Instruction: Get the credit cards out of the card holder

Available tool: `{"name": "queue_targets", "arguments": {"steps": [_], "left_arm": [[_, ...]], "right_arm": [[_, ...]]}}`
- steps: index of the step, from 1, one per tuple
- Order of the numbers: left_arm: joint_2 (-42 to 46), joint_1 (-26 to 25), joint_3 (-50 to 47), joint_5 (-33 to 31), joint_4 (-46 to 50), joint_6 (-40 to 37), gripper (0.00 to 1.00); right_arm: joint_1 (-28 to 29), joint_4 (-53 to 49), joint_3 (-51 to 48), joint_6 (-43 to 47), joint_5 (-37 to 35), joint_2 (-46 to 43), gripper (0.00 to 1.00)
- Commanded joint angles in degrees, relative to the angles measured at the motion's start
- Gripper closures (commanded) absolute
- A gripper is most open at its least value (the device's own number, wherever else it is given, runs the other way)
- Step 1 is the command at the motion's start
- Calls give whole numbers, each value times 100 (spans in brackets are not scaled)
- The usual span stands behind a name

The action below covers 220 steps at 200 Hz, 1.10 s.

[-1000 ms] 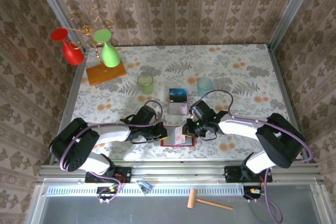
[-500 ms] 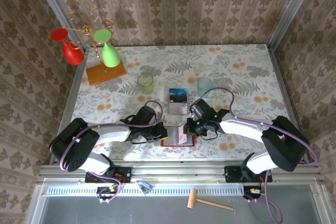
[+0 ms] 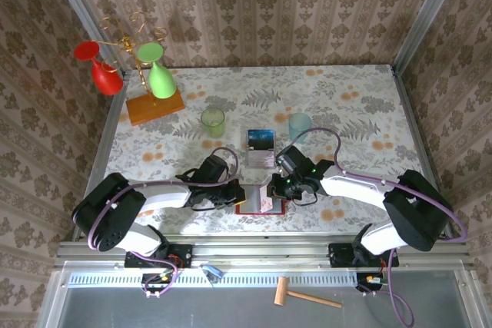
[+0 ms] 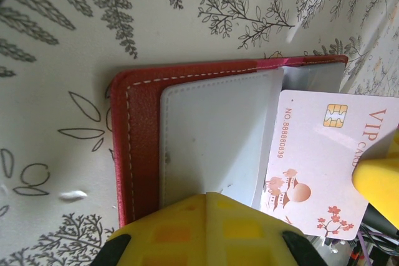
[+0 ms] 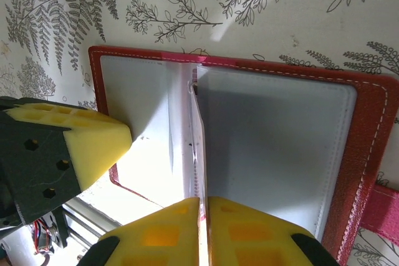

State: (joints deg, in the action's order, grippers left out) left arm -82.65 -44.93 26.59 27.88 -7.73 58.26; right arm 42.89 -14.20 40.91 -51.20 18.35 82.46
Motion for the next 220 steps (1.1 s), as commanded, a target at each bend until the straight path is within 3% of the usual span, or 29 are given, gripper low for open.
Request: {"name": "queue_targets", "arguments": {"steps": [1, 138, 220], "left_arm": [[-29, 20, -145, -90, 167, -7, 96], [99, 52, -162, -90, 280, -34, 95], [566, 87, -74, -160, 625, -49, 92]], "right_arm": [[65, -150, 137, -126, -104, -54, 89], [80, -327, 193, -59, -285, -486, 96], [-232, -1345, 934, 1336, -294, -676, 99]]}}
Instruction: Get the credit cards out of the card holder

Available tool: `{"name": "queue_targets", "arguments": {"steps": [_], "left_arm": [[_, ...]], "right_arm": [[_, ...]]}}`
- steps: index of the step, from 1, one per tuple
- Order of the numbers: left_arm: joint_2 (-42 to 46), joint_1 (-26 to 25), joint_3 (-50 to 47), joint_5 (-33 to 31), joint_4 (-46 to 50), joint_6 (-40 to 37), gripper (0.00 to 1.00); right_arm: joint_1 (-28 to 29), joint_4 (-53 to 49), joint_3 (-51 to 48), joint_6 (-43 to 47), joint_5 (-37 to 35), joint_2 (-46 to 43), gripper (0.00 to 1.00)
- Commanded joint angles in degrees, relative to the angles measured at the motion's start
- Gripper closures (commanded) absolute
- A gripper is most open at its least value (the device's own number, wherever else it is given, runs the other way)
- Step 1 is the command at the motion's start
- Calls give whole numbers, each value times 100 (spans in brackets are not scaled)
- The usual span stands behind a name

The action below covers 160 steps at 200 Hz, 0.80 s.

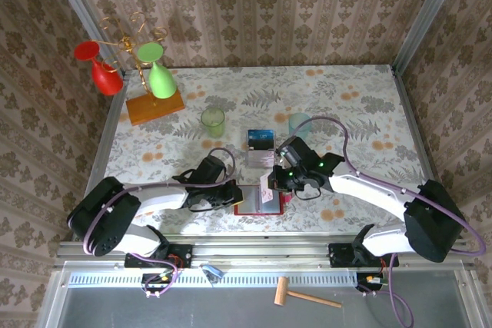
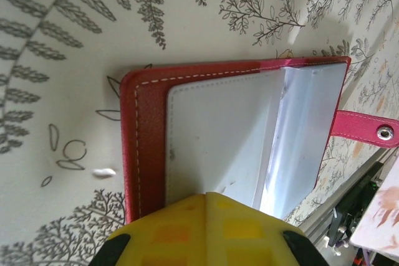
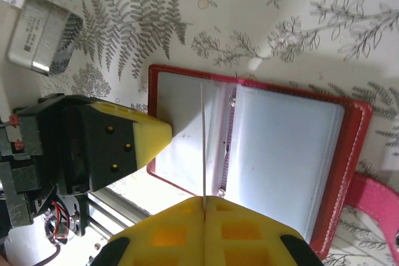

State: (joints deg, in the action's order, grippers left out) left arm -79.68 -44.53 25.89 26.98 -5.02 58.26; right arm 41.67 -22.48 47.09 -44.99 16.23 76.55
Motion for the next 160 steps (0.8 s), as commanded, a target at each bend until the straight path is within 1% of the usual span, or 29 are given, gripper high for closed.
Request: {"name": "queue_targets", "arguments": {"steps": [1, 25, 56, 69, 98, 101, 121, 141, 160], "left_arm": [[282, 53, 0, -70, 362, -50, 92], [532, 109, 168, -105, 692, -169, 87], [868, 237, 224, -191, 963, -245, 80], [1029, 300, 191, -257, 1053, -275, 78], [1378, 570, 78, -355, 1262, -393, 74], [1417, 613, 68, -360, 1296, -414, 74], [1680, 806, 23, -469, 1610, -561, 71], [1944, 1003, -71, -518, 1810, -647, 67], [2156, 1184, -177, -510, 1942, -675, 63]], "right_arm": [[-112, -528, 330, 748, -75, -83, 99], [-213, -796, 702, 1583, -14, -25, 100], [-375, -1619, 1320, 2845, -132, 143, 100], [-467, -1870, 1589, 3468, -188, 229, 100], [-575, -2246, 2173, 5274, -140, 279, 100], [-599, -2297, 2246, 5456, -131, 435, 100], [-745, -2676, 2828, 6441, -178, 741, 100], [-908, -3056, 3474, 7213, -242, 1195, 100], [-950, -3477, 4116, 7841, -339, 1753, 100]]}}
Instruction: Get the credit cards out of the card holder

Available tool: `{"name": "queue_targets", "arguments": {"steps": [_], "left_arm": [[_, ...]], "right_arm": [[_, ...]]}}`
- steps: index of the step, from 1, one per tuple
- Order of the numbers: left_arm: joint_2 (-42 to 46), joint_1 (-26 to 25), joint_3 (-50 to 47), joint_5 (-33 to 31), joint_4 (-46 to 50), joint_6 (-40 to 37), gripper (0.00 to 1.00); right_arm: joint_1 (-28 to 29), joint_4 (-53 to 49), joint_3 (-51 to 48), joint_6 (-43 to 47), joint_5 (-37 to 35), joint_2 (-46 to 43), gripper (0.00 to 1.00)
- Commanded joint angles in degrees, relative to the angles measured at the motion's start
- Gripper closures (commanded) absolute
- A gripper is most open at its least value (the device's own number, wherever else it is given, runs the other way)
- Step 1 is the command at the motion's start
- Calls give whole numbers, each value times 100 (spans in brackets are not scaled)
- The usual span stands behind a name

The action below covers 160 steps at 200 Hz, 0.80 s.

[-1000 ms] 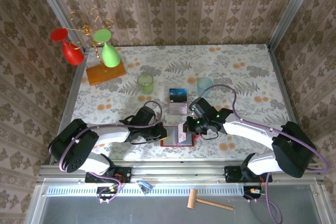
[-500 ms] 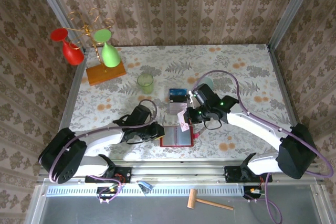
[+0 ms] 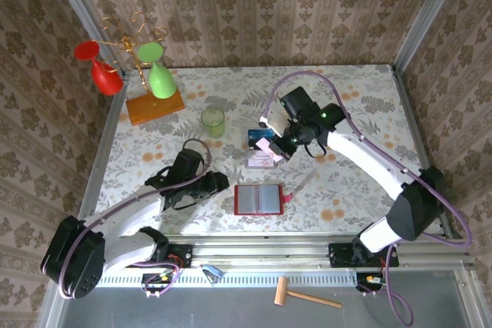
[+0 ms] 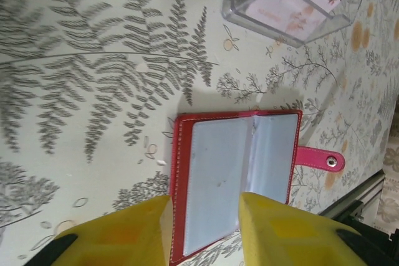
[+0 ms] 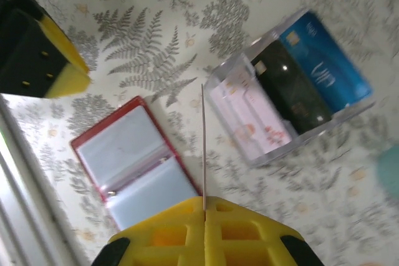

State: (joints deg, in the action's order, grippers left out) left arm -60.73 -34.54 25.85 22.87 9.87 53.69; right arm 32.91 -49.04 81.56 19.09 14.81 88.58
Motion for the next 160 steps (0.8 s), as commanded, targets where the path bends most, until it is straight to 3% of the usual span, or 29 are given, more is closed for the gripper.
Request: {"name": "queue_targets", "arguments": {"steps": [1, 76, 160], "left_arm": [[271, 194, -179, -94, 463, -223, 63], [1050, 698, -500, -48, 999, -272, 56], [1538, 1041, -695, 11, 1265, -245, 57]], "right_arm": [[-74, -850, 704, 1467, -202, 584, 100], [-83, -2548, 3096, 2880, -327, 2887, 100], [-61, -2787, 3954, 3217, -59, 4046, 100]]}}
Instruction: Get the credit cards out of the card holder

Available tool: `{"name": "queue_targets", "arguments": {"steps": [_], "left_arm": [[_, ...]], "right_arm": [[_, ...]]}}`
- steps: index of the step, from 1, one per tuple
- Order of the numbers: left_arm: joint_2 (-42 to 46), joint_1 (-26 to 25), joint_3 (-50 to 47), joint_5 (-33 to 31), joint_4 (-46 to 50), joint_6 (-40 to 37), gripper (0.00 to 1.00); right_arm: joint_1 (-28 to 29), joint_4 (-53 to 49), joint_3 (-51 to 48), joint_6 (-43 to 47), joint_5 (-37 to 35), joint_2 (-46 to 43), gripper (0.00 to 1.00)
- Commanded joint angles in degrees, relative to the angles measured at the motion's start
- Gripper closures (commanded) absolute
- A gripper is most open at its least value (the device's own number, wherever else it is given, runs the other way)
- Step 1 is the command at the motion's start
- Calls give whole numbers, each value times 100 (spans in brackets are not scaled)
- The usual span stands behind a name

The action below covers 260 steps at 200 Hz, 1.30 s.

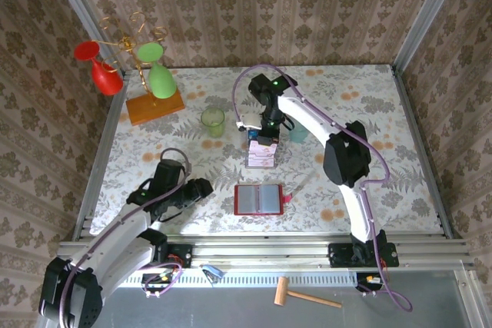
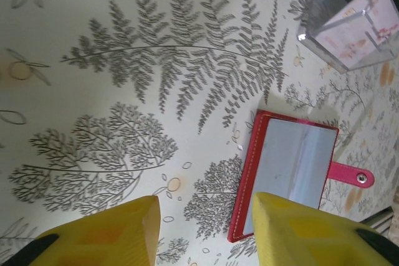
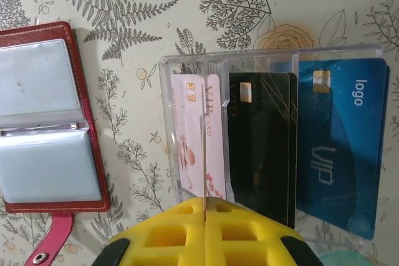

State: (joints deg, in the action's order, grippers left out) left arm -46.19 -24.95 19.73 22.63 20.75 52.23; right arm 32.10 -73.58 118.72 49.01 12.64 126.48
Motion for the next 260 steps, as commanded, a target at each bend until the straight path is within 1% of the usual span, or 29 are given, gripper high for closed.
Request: {"name": "queue_targets", "arguments": {"steps": [1, 45, 53, 62, 75, 86, 97, 113, 133, 136, 143, 150, 154, 158, 172, 176, 179, 208, 216, 235, 260], "left_arm": [[84, 84, -83, 41, 176, -99, 57], [88, 213, -136, 70, 132, -160, 57], [85, 243, -144, 75, 131, -175, 57], [85, 283, -144, 75, 128, -203, 57], [76, 341, -144, 83, 125, -292, 54], [69, 398, -136, 68, 129, -409, 51], [29, 482, -90, 4, 162, -578, 44], [-91, 639, 37, -159, 239, -895, 32], [-331, 872, 292, -477, 438, -1375, 18], [-381, 909, 335, -523, 479, -1457, 15], [-467, 989, 437, -659, 556, -1648, 2], [-561, 1089, 550, -785, 648, -1832, 0], [-609, 1144, 616, -856, 701, -1947, 0], [-655, 1212, 675, -936, 738, -2019, 0], [-772, 1429, 772, -1008, 610, -2220, 0], [-796, 1475, 814, -1040, 563, -2272, 0], [-829, 1502, 838, -1098, 540, -2323, 0], [-1167, 1581, 1037, -2022, 153, -2714, 0], [-1280, 1631, 1095, -2296, 83, -2690, 0], [-1533, 1886, 1251, -2344, -173, -2861, 0], [-1737, 2067, 1426, -2752, -454, -3211, 0]], "right_arm": [[22, -332, 243, 224, 163, 255, 100], [25, -343, 284, 217, 261, 480, 100], [25, -338, 279, 201, 259, 494, 92], [25, -326, 276, 157, 256, 488, 87], [9, -276, 260, 96, 283, 414, 75], [-1, -171, 189, 23, 278, 295, 70], [-6, 25, 46, -113, 208, 132, 67], [-36, 317, -257, -324, 114, -193, 64], [-83, 952, -972, -686, -127, -772, 59], [-100, 1083, -1114, -749, -183, -871, 58], [-130, 1389, -1475, -908, -296, -1114, 55], [-163, 1726, -1856, -1080, -467, -1368, 52], [-180, 1917, -2078, -1184, -564, -1516, 49], [-198, 2095, -2291, -1287, -675, -1653, 40], [-264, 2588, -2952, -1570, -949, -2123, 16], [-285, 2720, -3135, -1640, -1006, -2245, 4], [-301, 2797, -3255, -1694, -1046, -2349, 0], [-547, 3741, -4487, -2263, -1517, -3150, 0], [-615, 4056, -4825, -2429, -1692, -3352, 0], [-820, 4941, -5664, -2861, -2153, -3769, 0], [-1278, 6093, -6648, -3608, -2564, -4203, 0]]}}
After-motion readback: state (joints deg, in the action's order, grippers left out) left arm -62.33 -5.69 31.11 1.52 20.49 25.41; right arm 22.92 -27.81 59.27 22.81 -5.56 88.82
